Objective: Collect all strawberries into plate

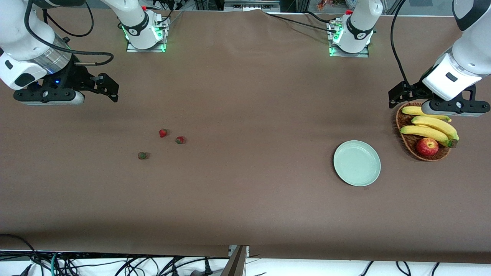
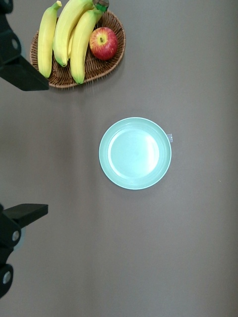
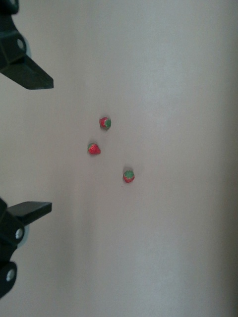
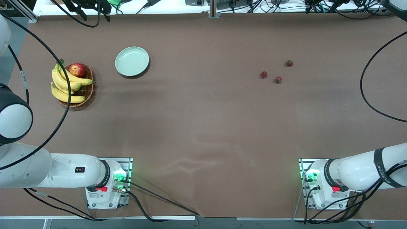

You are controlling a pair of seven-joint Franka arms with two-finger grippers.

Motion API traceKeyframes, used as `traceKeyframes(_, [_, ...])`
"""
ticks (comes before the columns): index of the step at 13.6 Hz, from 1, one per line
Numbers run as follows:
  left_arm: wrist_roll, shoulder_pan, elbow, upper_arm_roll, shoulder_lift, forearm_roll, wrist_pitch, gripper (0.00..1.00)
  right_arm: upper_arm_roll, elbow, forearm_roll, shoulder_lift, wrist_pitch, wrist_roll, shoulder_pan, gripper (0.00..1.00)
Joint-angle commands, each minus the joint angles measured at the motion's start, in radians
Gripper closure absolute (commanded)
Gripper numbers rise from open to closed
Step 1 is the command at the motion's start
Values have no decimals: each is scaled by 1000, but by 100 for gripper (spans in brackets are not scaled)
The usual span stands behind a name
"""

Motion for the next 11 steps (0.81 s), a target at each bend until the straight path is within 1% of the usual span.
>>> traceKeyframes(1, [12,1,1,-5,-10,19,4,0,3,18,-6,7,-1,8,3,0])
traceKeyframes(11, [18,7,1,-4,-10,19,-14,0,-1,18,-6,7,-1,8,-4,0])
